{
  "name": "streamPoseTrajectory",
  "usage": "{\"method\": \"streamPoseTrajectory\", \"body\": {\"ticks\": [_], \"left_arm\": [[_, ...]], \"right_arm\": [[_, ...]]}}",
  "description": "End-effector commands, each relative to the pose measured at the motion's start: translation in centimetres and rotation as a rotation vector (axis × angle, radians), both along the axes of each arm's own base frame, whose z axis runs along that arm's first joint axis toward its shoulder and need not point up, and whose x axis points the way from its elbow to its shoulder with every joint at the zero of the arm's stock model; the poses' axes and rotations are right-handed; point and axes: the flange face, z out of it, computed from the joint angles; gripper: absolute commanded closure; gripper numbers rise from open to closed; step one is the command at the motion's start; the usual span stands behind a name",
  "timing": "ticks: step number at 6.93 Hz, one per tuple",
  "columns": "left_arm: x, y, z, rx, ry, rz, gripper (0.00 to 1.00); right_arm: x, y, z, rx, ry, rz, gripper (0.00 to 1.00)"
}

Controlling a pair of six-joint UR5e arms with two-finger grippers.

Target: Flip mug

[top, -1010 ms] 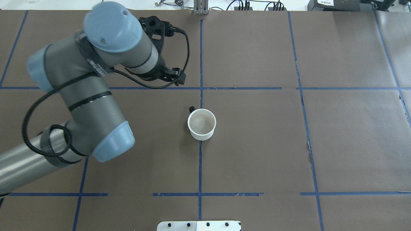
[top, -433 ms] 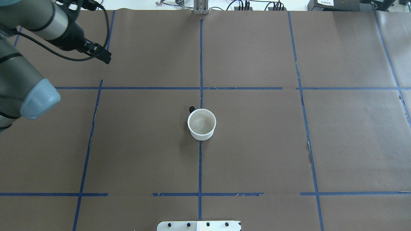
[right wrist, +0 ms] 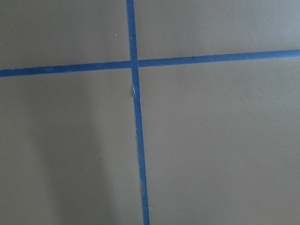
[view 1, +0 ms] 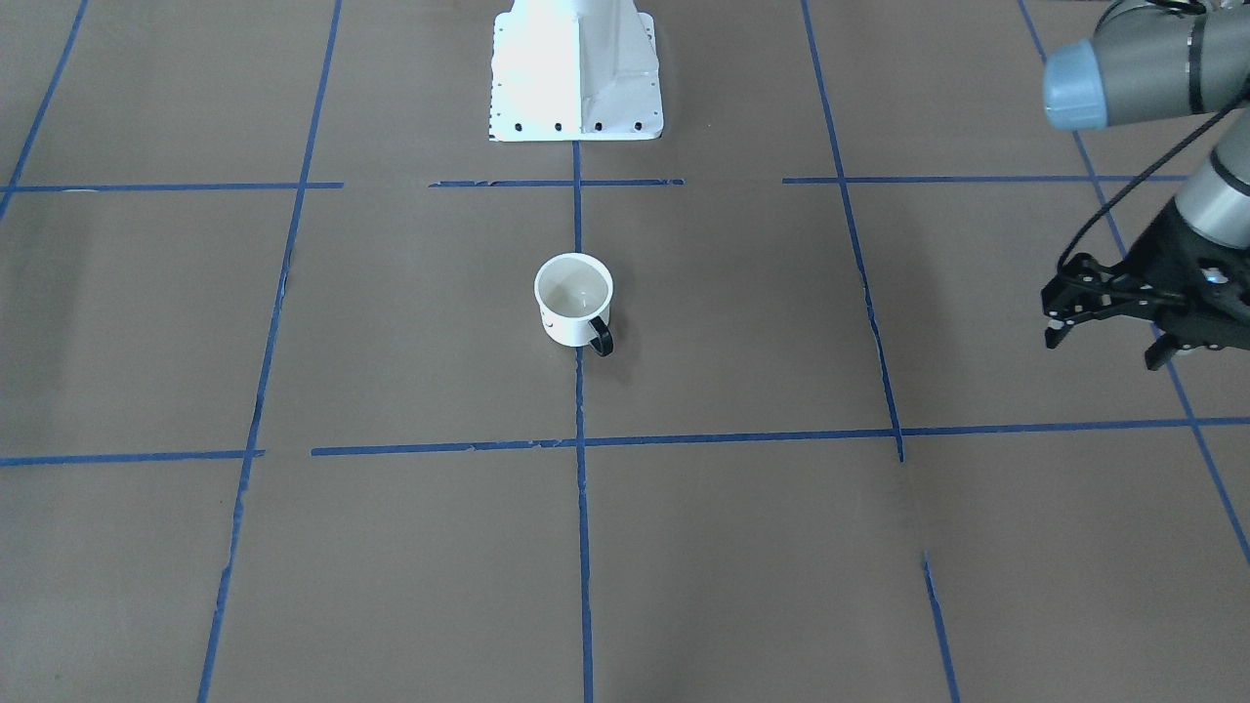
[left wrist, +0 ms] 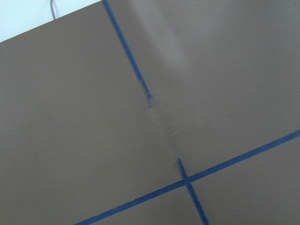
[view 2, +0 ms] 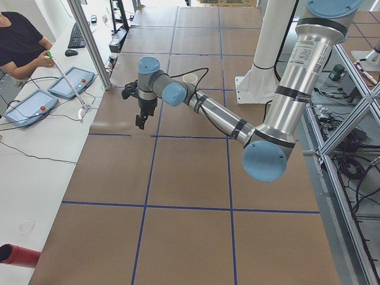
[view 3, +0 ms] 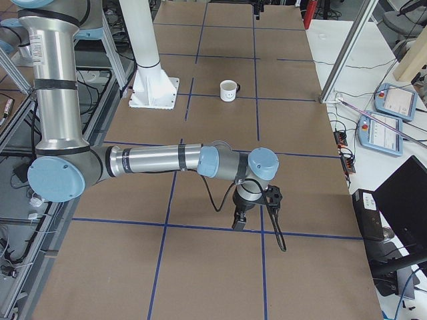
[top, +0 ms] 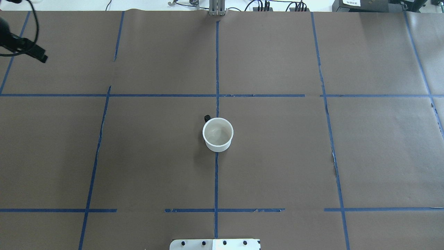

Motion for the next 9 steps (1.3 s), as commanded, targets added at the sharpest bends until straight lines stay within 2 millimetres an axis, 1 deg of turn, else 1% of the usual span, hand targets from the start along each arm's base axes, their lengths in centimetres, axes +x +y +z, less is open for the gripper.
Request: {"method": "streamPoseTrajectory", "body": {"ticks": [1, 2, 3, 4, 5, 6, 7, 9], "left_arm": [[-8.9, 3.4, 11.5, -0.071, 0.024, 0.081, 0.0], [-12.4, 4.9, 15.5, -0.082, 0.017, 0.095, 0.0], [-13.9, 6.7, 18.0, -0.1, 0.01, 0.101, 0.0], [-15.0, 7.1, 19.8, -0.135, 0.008, 0.08, 0.0], [-15.4, 7.3, 22.1, -0.181, 0.008, 0.072, 0.0], [-15.4, 7.4, 23.5, -0.21, 0.005, 0.071, 0.0], [-15.7, 7.5, 23.9, -0.221, 0.004, 0.064, 0.0], [-15.7, 7.7, 24.3, -0.24, 0.005, 0.058, 0.0]], "right_arm": [[0.0, 0.0, 0.0, 0.0, 0.0, 0.0, 0.0], [0.0, 0.0, 0.0, 0.0, 0.0, 0.0, 0.0], [0.0, 0.0, -0.1, 0.002, 0.0, 0.0, 0.0], [0.0, 0.0, 0.0, 0.0, 0.0, 0.0, 0.0], [0.0, 0.1, 0.1, -0.002, 0.0, 0.0, 0.0], [0.0, 0.0, 0.0, 0.0, 0.0, 0.0, 0.0], [0.0, 0.0, 0.0, 0.0, 0.0, 0.0, 0.0], [0.0, 0.0, -0.1, 0.002, 0.0, 0.0, 0.0]]}}
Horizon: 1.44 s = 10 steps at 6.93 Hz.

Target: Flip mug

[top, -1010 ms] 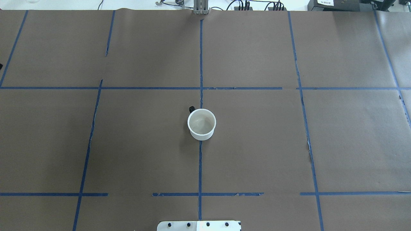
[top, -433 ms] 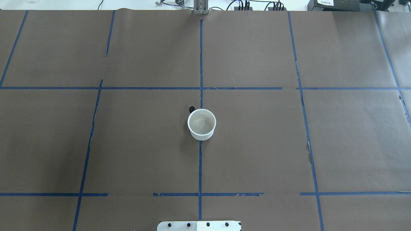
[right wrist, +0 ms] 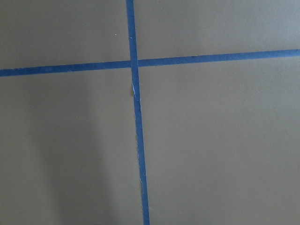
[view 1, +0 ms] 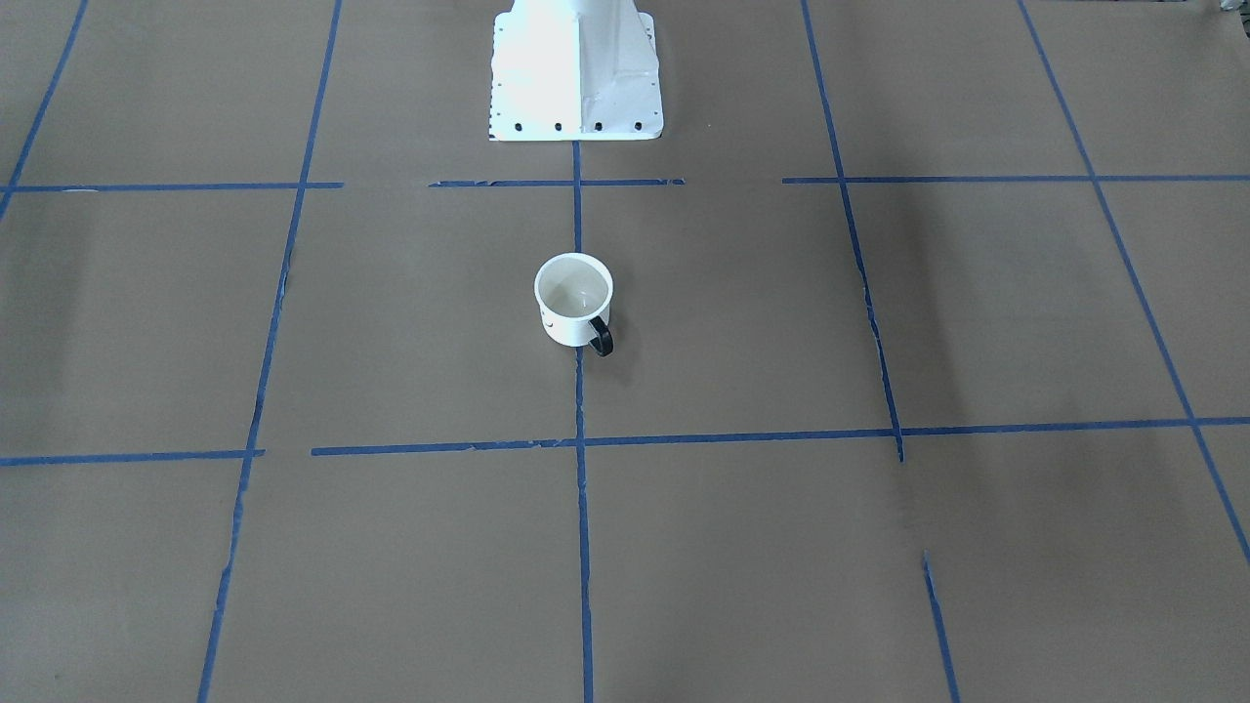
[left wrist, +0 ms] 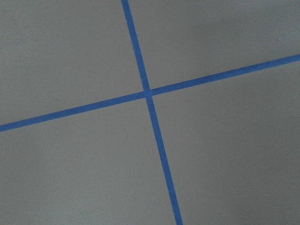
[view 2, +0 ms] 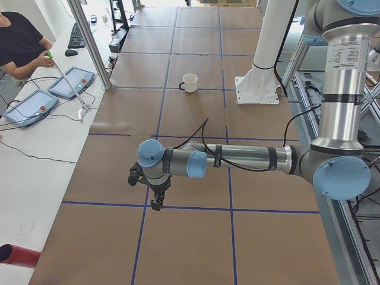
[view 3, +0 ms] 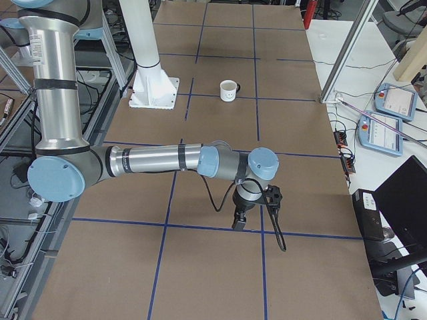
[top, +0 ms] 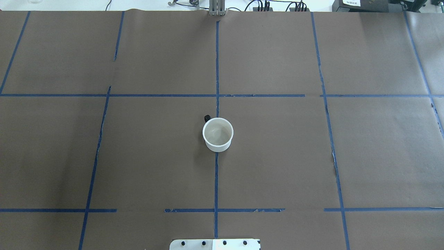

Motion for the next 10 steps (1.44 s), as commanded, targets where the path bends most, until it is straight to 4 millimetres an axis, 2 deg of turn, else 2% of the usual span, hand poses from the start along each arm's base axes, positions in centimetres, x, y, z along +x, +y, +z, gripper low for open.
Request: {"method": "streamPoseTrajectory", "body": {"ticks": [1, 3, 8, 10], "left_arm": [[-0.06, 0.18, 0.47, -0.023, -0.001, -0.01, 0.0], [-0.05, 0.18, 0.4, -0.088, -0.002, -0.077, 0.0], [-0.11, 0.09, 0.22, -0.096, -0.001, -0.091, 0.0], [-0.77, 0.14, 0.2, -0.093, 0.003, -0.101, 0.0]], "right_arm": [[0.0, 0.0, 0.01, 0.0, 0.0, 0.0, 0.0], [0.0, 0.0, 0.01, 0.0, 0.0, 0.0, 0.0], [0.0, 0.0, 0.01, 0.0, 0.0, 0.0, 0.0], [0.0, 0.0, 0.01, 0.0, 0.0, 0.0, 0.0]]}}
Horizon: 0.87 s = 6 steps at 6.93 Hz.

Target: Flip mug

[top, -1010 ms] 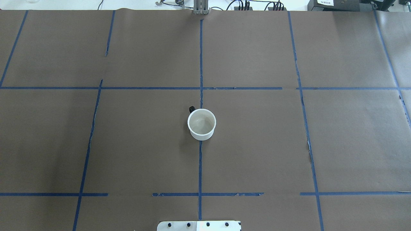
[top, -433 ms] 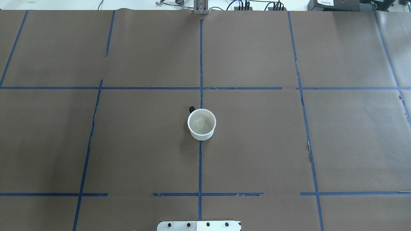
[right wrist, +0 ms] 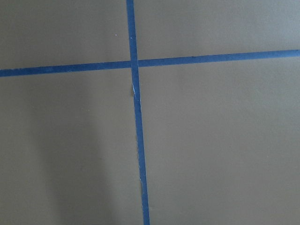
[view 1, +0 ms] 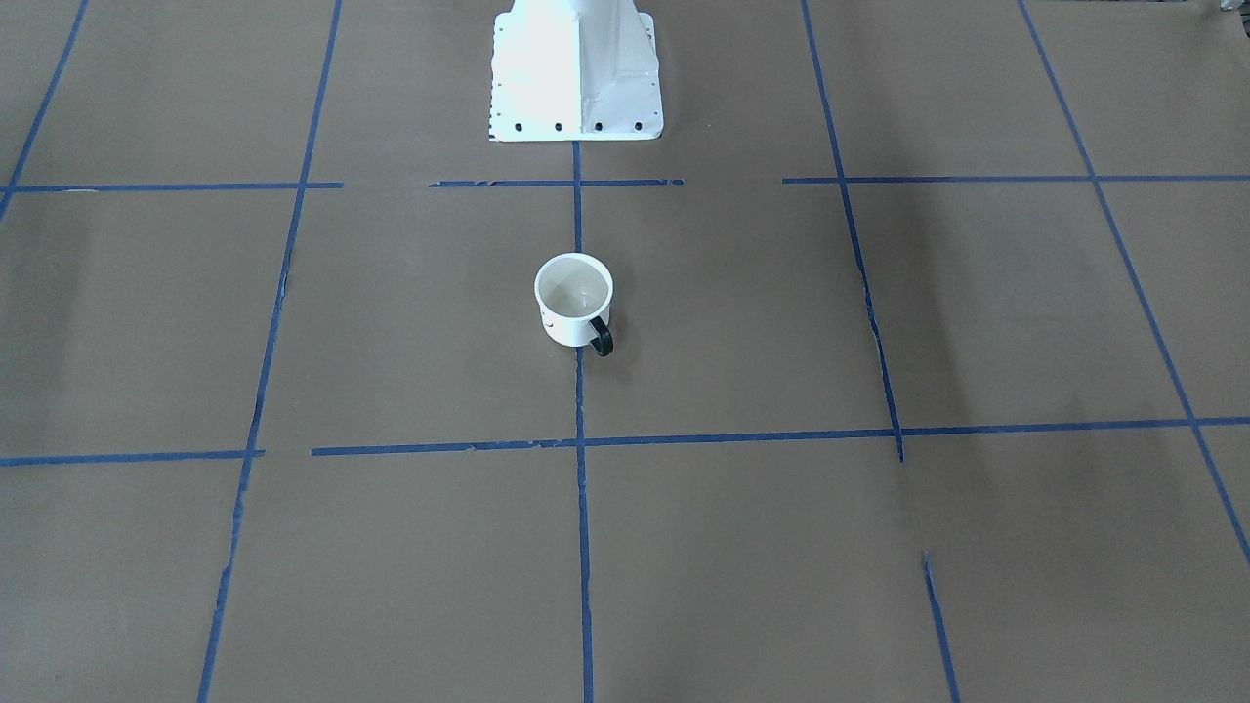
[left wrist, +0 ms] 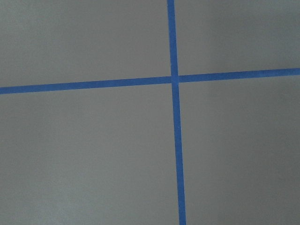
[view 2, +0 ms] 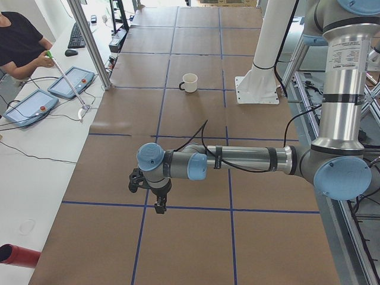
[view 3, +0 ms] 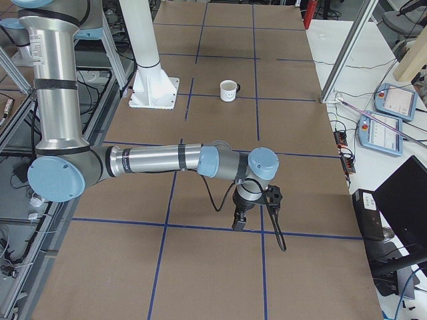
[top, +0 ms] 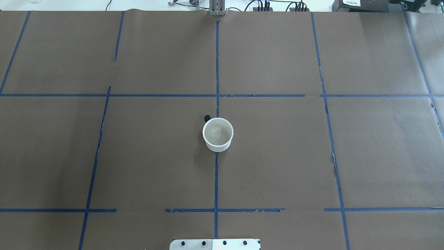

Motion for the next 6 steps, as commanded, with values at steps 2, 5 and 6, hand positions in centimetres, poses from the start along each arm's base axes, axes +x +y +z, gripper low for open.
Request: {"method": "streamPoseTrajectory", "body": {"ticks": [2, 5, 6], "left_arm": [[-0.34, 0.05, -0.44, 0.005, 0.048, -0.008, 0.0], [-0.73, -0.13, -0.77, 0.017, 0.046, -0.014, 0.0], [-0.72, -0.13, -0.84, 0.017, 0.047, -0.014, 0.0]], "right_arm": [[0.0, 0.0, 0.0, 0.0, 0.0, 0.0, 0.0], [0.0, 0.0, 0.0, 0.0, 0.0, 0.0, 0.0], [0.0, 0.07, 0.08, -0.002, 0.0, 0.0, 0.0]]}}
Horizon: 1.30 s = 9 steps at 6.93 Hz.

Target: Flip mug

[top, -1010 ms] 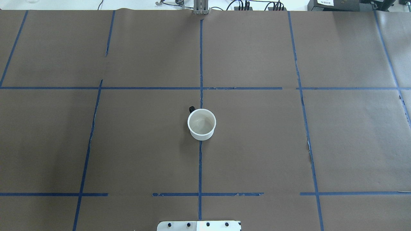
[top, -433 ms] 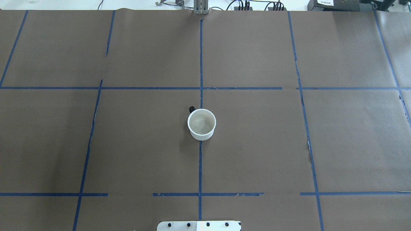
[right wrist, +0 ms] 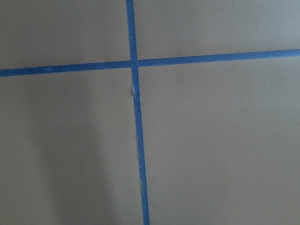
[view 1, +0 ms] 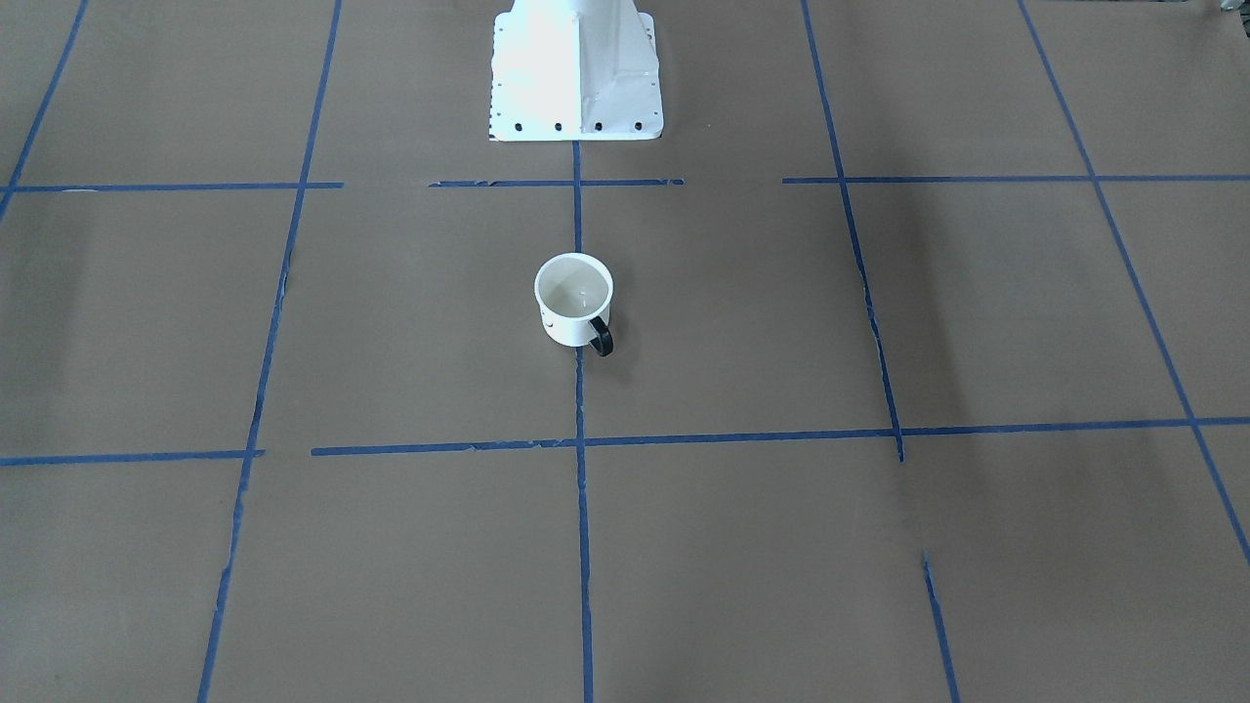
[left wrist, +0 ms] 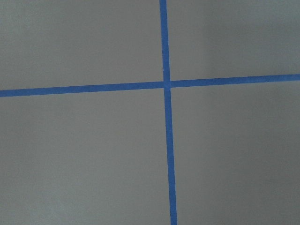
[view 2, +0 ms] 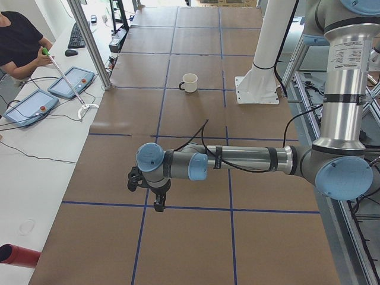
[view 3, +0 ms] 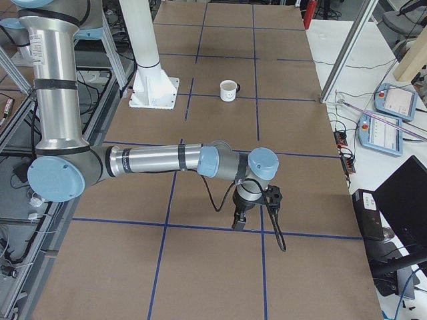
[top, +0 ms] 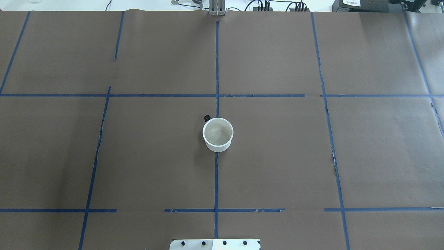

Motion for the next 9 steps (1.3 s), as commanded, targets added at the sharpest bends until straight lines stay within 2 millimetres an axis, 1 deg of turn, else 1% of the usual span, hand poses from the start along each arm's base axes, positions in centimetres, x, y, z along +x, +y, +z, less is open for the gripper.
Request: {"method": "streamPoseTrajectory", "body": {"ticks": [1, 2, 3, 9], "left_arm": [[-0.12, -0.02, -0.15, 0.003, 0.0, -0.002, 0.0], [-0.12, -0.02, -0.15, 0.003, 0.0, -0.002, 0.0], [-0.65, -0.06, -0.3, 0.006, 0.0, -0.013, 0.0], [-0.74, -0.19, -0.36, 0.006, -0.002, -0.015, 0.0]], "right_arm": [[0.0, -0.03, -0.03, 0.001, 0.0, 0.0, 0.0], [0.0, -0.03, -0.03, 0.001, 0.0, 0.0, 0.0], [0.0, -0.03, -0.03, 0.001, 0.0, 0.0, 0.0], [0.0, -0.03, -0.03, 0.001, 0.0, 0.0, 0.0]]}}
